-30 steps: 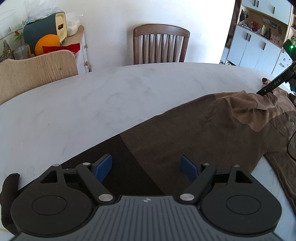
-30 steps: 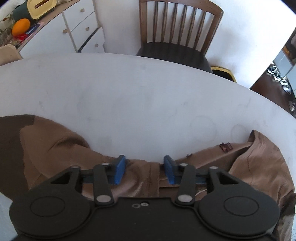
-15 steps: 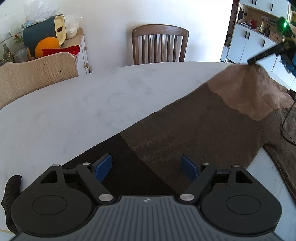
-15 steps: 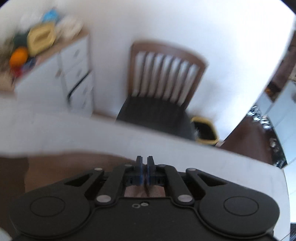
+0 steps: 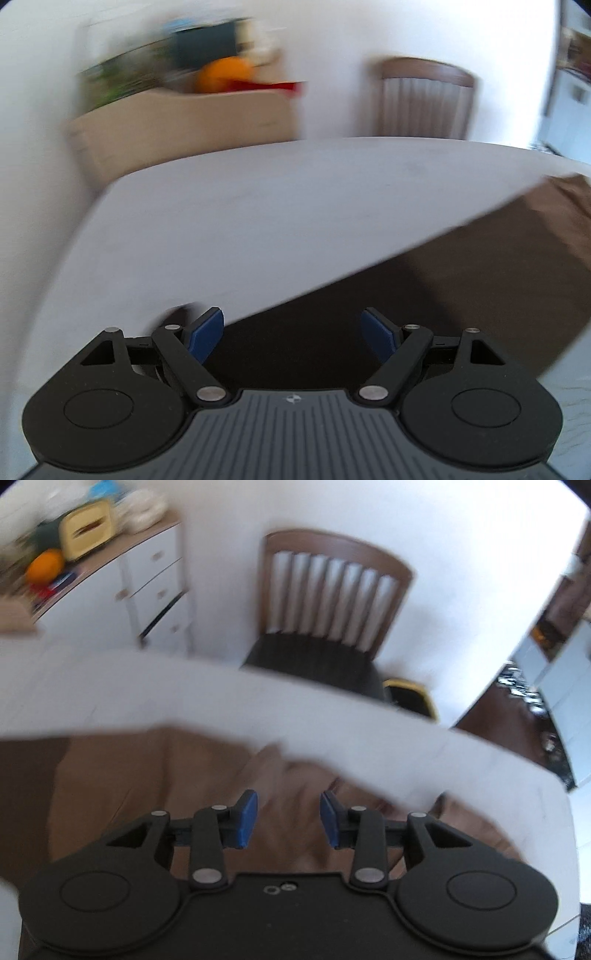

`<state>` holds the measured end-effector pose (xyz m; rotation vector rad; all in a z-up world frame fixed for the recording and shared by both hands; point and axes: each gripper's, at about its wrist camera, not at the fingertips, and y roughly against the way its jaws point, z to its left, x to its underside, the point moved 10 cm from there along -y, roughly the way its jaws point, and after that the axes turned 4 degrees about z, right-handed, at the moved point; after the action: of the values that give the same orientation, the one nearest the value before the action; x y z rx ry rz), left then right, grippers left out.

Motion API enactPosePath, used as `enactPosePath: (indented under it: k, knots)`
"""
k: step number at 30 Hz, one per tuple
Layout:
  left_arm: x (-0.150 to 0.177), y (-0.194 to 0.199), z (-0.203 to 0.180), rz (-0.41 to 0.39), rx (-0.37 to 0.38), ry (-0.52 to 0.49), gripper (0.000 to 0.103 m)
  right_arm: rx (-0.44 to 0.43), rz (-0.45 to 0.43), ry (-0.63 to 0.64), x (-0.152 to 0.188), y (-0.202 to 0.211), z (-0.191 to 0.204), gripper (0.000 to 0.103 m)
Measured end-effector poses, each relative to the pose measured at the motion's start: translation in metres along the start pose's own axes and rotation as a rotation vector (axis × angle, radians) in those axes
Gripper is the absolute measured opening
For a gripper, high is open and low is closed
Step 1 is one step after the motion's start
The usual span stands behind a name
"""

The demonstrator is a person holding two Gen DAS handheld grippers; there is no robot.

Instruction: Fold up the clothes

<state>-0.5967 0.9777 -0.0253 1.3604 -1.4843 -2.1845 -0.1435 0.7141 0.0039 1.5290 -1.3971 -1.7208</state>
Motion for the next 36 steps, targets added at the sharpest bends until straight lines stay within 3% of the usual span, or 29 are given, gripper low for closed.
enactPosePath:
  k: [4,7,11,16,17,18,19,20,22,25,28,30,36]
  knots:
    - [0.008,0.004,0.040,0.024,-0.057,0.109,0.081,0.000,0.045,0.117,0.020,-0.007,0.030,0.103]
    - [0.017,0.001,0.057,0.062,-0.070,0.174,0.081,-0.025,0.043,0.102,0.014,-0.006,0.044,0.103]
    - [0.026,-0.004,0.060,0.084,-0.082,0.168,0.081,-0.033,0.014,0.128,0.009,-0.001,0.060,0.103]
    - [0.021,-0.009,0.062,0.088,-0.046,0.253,0.081,-0.050,0.036,0.178,0.005,-0.005,0.081,0.103]
    - [0.020,-0.009,0.060,0.086,-0.046,0.253,0.079,-0.058,0.044,0.178,0.005,-0.008,0.086,0.103]
    - [0.018,-0.008,0.058,0.077,-0.048,0.247,0.063,-0.066,0.052,0.177,0.005,-0.011,0.091,0.103]
    - [0.016,-0.007,0.056,0.066,-0.050,0.237,0.034,-0.072,0.059,0.173,0.004,-0.015,0.095,0.103]
    - [0.014,-0.006,0.053,0.061,-0.043,0.234,0.024,-0.079,0.065,0.169,0.004,-0.019,0.098,0.103]
    - [0.012,-0.005,0.046,0.059,-0.027,0.225,0.015,-0.085,0.074,0.175,0.004,-0.023,0.105,0.103]
    - [0.012,-0.002,0.041,0.041,-0.073,0.166,0.012,-0.071,0.067,0.192,0.005,-0.027,0.111,0.103]
    - [0.015,0.000,0.044,0.021,-0.141,0.117,0.012,-0.116,0.081,0.145,0.005,-0.027,0.114,0.103]
    - [0.017,0.000,0.047,0.018,-0.150,0.112,0.012,-0.178,0.098,0.099,0.005,-0.026,0.117,0.103]
    - [0.027,0.008,0.067,0.019,-0.185,0.104,0.012,-0.206,0.095,0.128,-0.001,-0.022,0.147,0.103]
